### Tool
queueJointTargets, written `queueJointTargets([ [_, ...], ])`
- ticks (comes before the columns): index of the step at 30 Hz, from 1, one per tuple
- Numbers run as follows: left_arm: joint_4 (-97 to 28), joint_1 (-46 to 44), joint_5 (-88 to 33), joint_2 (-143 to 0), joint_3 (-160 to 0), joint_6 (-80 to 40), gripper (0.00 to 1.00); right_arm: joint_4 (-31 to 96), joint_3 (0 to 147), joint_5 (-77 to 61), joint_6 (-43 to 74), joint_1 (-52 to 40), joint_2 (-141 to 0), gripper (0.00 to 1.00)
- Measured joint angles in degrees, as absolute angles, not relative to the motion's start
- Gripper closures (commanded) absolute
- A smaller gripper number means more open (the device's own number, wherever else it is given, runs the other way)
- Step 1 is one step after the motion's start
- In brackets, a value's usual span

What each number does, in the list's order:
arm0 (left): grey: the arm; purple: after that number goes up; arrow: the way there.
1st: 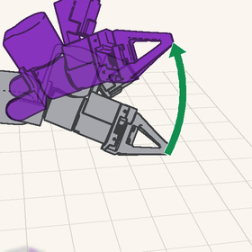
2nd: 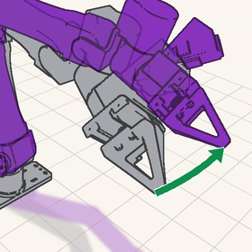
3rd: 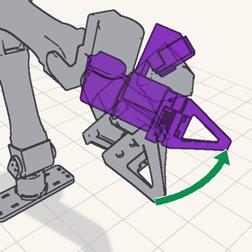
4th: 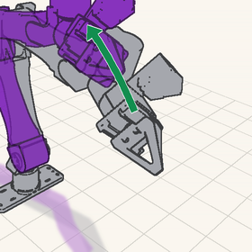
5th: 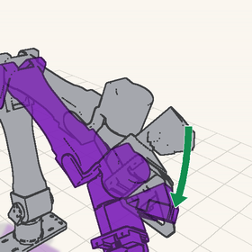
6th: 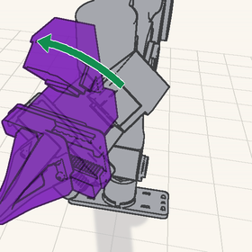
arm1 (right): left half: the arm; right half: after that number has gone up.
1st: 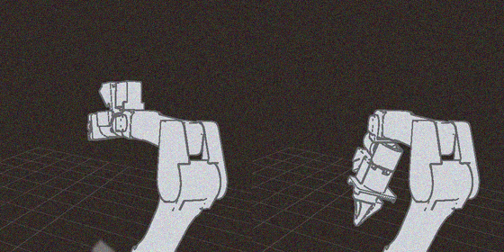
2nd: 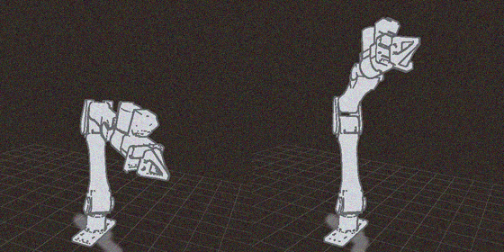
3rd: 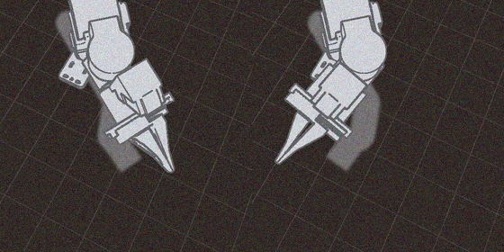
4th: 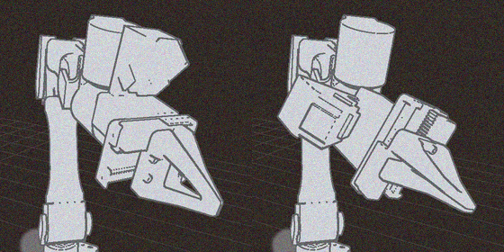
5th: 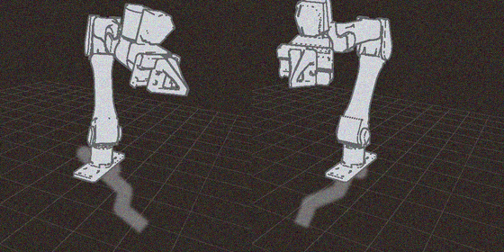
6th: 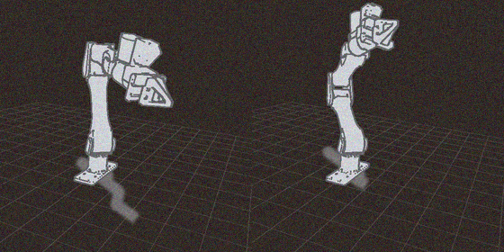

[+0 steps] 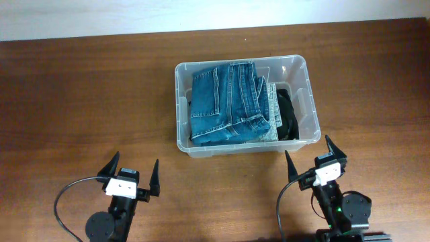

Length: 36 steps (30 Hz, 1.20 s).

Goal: Pack container

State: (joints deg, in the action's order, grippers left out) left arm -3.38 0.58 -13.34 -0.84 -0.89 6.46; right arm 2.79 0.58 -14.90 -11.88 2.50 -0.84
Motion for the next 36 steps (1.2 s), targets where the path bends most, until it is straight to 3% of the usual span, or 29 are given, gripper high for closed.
queueJointTargets([
  [15,-3.38,0.58,-13.34,-0.84,-0.89,6.48,0.01,4.08,0.58,-2.09,-5.1,2.5,-0.84,0.01],
  [36,-3.38,0.58,-13.34,-0.84,-0.89,6.46,0.01,4.16,0.58,-0.84,-4.01,2.5,-0.84,0.02],
])
